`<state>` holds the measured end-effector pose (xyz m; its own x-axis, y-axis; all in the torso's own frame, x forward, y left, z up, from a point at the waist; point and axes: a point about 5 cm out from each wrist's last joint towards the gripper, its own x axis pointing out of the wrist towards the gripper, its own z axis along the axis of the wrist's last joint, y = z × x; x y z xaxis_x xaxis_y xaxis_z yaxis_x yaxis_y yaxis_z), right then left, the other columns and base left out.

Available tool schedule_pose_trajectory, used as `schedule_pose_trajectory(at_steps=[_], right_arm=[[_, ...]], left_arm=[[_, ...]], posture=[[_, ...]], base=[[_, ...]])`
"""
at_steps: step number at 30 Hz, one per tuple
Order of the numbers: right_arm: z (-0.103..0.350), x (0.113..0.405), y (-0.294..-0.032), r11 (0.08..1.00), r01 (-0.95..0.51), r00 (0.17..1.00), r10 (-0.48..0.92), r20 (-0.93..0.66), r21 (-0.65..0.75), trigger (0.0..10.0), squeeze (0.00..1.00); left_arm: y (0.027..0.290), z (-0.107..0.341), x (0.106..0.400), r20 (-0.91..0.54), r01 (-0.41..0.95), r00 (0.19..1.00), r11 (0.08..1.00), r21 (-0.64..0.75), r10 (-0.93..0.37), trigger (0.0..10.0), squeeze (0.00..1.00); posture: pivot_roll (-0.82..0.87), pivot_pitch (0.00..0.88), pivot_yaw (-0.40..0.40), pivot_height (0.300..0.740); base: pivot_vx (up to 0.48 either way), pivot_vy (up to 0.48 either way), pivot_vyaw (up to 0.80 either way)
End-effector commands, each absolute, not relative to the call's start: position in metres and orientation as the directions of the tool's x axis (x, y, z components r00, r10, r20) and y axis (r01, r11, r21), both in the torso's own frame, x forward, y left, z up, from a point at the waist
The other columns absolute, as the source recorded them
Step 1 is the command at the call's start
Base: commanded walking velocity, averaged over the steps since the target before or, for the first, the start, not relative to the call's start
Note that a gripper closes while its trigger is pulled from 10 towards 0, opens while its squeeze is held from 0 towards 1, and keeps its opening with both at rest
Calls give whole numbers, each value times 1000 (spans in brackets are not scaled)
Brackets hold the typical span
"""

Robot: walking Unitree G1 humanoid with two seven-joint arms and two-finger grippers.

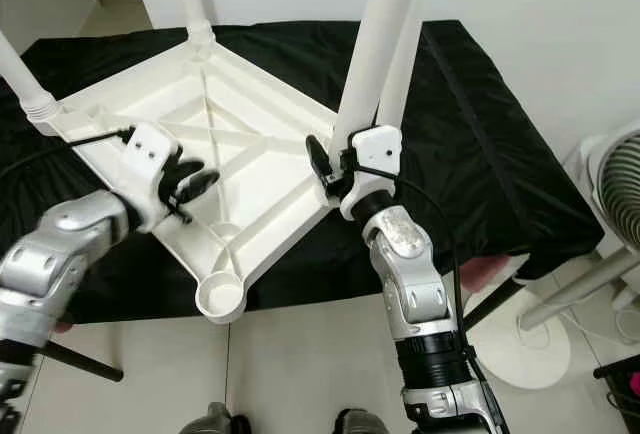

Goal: Building children table

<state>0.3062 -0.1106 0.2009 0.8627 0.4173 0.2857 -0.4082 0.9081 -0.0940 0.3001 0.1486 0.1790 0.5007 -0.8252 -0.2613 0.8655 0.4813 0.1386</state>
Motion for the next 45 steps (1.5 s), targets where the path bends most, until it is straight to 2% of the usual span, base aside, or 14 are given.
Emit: schedule_pose_trajectory(at_steps=[1,2,3,7,10,11,12,13,19,23,29,35,40,45], right_arm=[[199,302,-111,905,-416,860,424,285,-91,10000,0],[198,301,-112,905,-415,861,423,282,-91,10000,0],[198,301,-112,905,-415,861,423,281,-91,10000,0],[197,301,-112,905,-415,863,424,275,-94,10000,0],[197,300,-111,904,-416,862,425,276,-93,10000,0],[197,300,-111,904,-417,862,425,277,-93,10000,0],[197,300,-111,904,-417,862,425,277,-93,10000,0],[197,299,-111,904,-418,861,426,277,-92,10000,0],[196,296,-110,897,-432,856,440,271,-93,10000,0],[193,293,-108,887,-452,849,459,262,-92,10000,0],[192,292,-107,884,-457,848,465,256,-94,10000,0],[190,290,-106,875,-474,840,484,245,-101,10000,0],[190,290,-106,874,-475,840,485,244,-101,10000,0],[189,289,-106,872,-478,839,488,241,-104,10000,0]], left_arm=[[149,175,291,-317,923,383,370,103,-868,10000,0],[150,172,288,-336,932,361,352,89,-870,10000,0],[150,170,287,-347,937,347,341,80,-871,10000,1000],[144,166,283,-346,949,308,313,43,-886,10000,1000],[141,161,283,-382,954,299,288,87,-875,10000,1000],[143,156,288,-429,946,322,281,159,-844,10000,310],[143,156,288,-429,946,322,281,159,-844,10000,310],[146,155,291,-444,942,336,282,184,-831,10000,0],[158,156,304,-471,935,353,287,209,-808,10000,0],[173,168,316,-467,912,408,330,243,-784,10000,0],[183,174,321,-479,912,405,311,266,-779,10000,0],[177,154,312,-552,959,277,193,206,-786,10000,0],[175,150,314,-556,960,274,188,207,-785,10000,0],[169,135,318,-626,960,264,136,245,-734,10000,0]], posture=[[-45,67,56,740],[-45,67,56,740],[-45,67,56,740],[-43,67,53,740],[-43,67,53,740],[-57,65,56,740],[-57,65,56,740],[-57,65,56,740],[-63,60,55,740],[-66,55,53,740],[-64,52,51,740],[-62,45,50,740],[-62,44,50,740],[-69,43,50,740]], base=[[0,0,0],[0,0,0],[0,0,0],[0,0,0],[0,0,0],[0,0,0],[0,0,0],[0,0,0],[0,0,0],[0,0,0],[0,0,0],[0,0,0],[0,0,0],[0,0,0]])
